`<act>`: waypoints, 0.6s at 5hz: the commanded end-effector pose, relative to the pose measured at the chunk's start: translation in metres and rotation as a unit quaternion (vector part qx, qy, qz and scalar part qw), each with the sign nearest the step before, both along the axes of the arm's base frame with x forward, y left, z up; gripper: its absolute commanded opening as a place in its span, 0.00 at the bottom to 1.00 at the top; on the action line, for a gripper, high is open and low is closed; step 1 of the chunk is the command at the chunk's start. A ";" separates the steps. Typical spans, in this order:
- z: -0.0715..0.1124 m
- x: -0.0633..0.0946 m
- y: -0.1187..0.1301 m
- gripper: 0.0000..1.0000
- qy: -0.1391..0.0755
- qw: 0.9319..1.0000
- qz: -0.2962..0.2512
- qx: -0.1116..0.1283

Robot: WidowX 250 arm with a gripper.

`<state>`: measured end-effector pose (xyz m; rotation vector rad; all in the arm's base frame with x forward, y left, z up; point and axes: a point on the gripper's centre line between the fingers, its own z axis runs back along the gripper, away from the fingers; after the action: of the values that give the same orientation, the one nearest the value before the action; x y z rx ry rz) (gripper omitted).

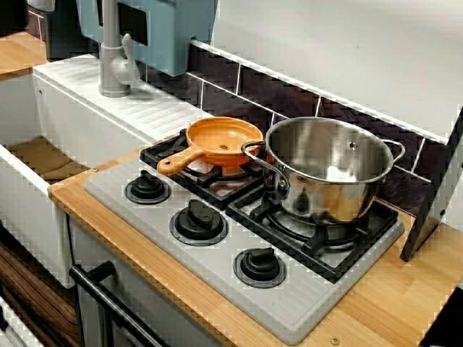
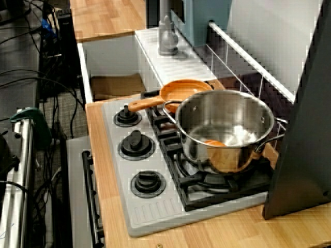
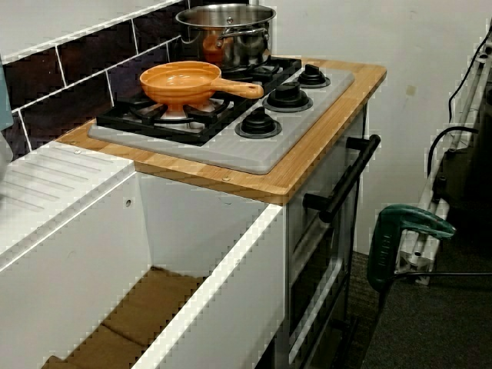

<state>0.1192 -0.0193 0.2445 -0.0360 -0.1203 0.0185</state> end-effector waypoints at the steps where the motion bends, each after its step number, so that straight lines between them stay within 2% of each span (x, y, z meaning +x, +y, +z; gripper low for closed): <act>1: 0.000 0.000 0.000 1.00 0.000 1.000 0.000 0.000; 2: -0.016 0.011 0.009 1.00 -0.012 1.000 0.006 -0.026; 3: -0.034 0.032 0.016 1.00 -0.020 0.999 0.023 -0.018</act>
<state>0.1498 -0.0036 0.2061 -0.0682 -0.1438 0.0645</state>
